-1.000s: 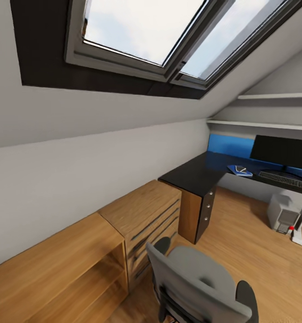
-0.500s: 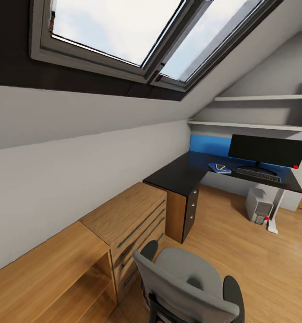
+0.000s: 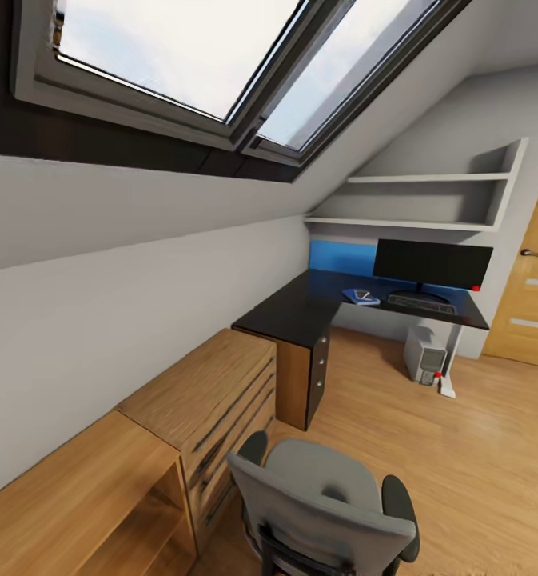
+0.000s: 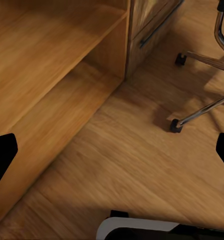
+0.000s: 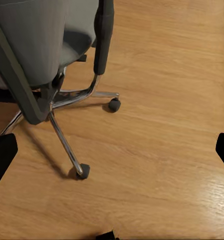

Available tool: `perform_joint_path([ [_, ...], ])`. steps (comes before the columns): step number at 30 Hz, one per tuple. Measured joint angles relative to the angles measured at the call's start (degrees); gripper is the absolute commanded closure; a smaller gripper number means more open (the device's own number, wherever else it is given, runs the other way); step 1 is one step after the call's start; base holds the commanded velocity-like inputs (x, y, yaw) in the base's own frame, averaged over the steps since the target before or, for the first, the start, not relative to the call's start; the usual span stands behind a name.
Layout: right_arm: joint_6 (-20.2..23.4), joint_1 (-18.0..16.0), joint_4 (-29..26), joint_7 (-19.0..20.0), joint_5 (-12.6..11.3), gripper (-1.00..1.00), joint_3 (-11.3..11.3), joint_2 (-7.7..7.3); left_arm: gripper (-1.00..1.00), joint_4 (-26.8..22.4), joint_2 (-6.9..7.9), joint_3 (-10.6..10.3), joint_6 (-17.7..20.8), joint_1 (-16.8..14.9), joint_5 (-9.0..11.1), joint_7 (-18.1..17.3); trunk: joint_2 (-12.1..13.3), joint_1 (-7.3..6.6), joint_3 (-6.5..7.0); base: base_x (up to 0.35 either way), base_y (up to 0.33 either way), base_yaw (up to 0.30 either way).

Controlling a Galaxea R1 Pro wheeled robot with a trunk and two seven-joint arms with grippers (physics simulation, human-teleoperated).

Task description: In the bedroom, organize the workspace by keeping the computer under the desk, ensuring the monitor is on the desk, placing the keyboard on the desk next to the monitor, placing the mouse on the desk next to the keyboard, moving the folder from the swivel chair onto the desk next to the mouse, stacking the notebook on top of the folder with the pen on top of the notebook, and positioning the swivel chair next to the desk.

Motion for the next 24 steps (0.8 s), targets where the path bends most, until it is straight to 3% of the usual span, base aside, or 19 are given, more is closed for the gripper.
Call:
perform_joint_path([
  [24,0.00,0.00,0.00,0.00,0.01,-1.00,0.01,0.03,-1.00,0.00,0.03,0.00,0.03,0.00,-0.03,0.00,0.00,0.00,0.82,0.000,0.142,-0.265],
])
